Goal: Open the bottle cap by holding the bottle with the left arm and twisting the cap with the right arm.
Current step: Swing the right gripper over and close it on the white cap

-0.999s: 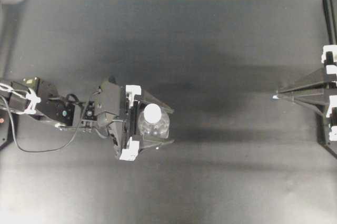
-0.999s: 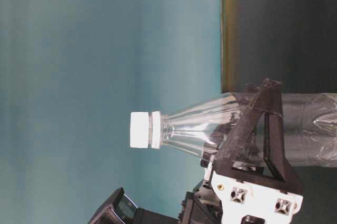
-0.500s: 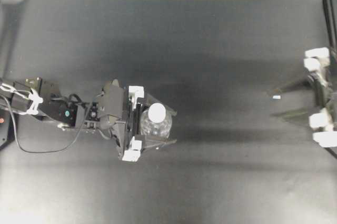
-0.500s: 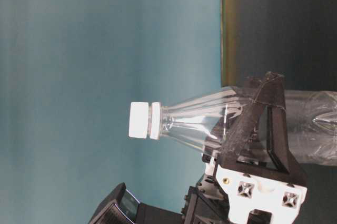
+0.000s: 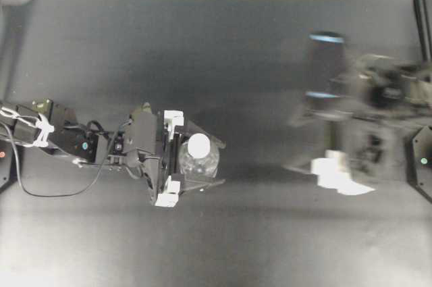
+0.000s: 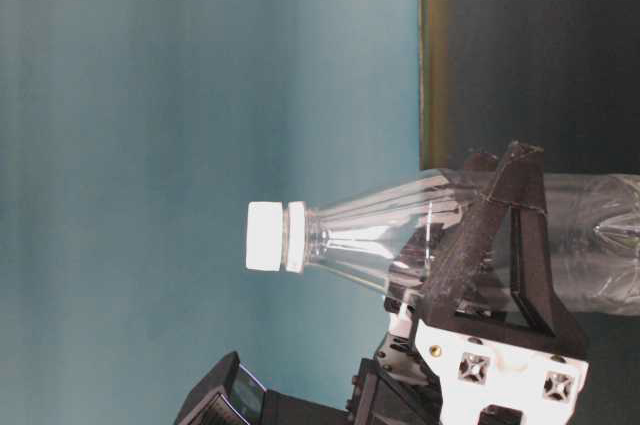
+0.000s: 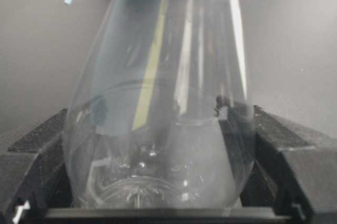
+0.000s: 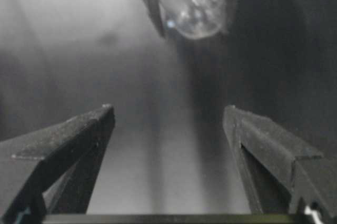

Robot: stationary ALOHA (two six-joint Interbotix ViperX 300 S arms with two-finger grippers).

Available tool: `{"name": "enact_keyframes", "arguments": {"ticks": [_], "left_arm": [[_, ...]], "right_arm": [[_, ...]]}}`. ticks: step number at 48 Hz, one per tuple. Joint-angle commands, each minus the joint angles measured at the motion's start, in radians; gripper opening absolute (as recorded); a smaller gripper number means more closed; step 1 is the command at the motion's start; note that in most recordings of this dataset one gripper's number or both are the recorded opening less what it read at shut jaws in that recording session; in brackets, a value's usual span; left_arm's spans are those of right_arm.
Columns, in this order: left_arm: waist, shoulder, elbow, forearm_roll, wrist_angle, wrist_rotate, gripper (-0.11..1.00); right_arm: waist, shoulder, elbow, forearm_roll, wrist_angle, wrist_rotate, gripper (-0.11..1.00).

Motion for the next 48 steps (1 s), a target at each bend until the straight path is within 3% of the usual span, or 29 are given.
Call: {"name": "enact_keyframes", "arguments": {"ticks": [1, 13, 23, 33, 48], "left_arm": [[-0.003, 0.009, 0.012, 0.003, 0.015, 0.002, 0.83], [-0.002, 0.009, 0.012, 0.003, 0.015, 0.002, 0.83], [0.003, 0.009, 0.012, 0.003, 0.014, 0.002, 0.83], [0.005, 0.009, 0.012, 0.003, 0.014, 0.002, 0.83], [0.009, 0.009, 0.014, 0.003, 0.014, 0.002, 0.83]], "right_arm": [[0.003, 0.072, -0.104, 0.008, 0.072, 0.015, 0.8], [-0.028, 0.316, -0.408, 0.006, 0.307, 0.003, 0.79], [-0.043, 0.446, -0.555, 0.008, 0.396, -0.018, 0.79], [-0.054, 0.515, -0.623, 0.015, 0.41, -0.026, 0.79], [-0.051, 0.58, -0.647, 0.087, 0.405, -0.048, 0.79]]}}
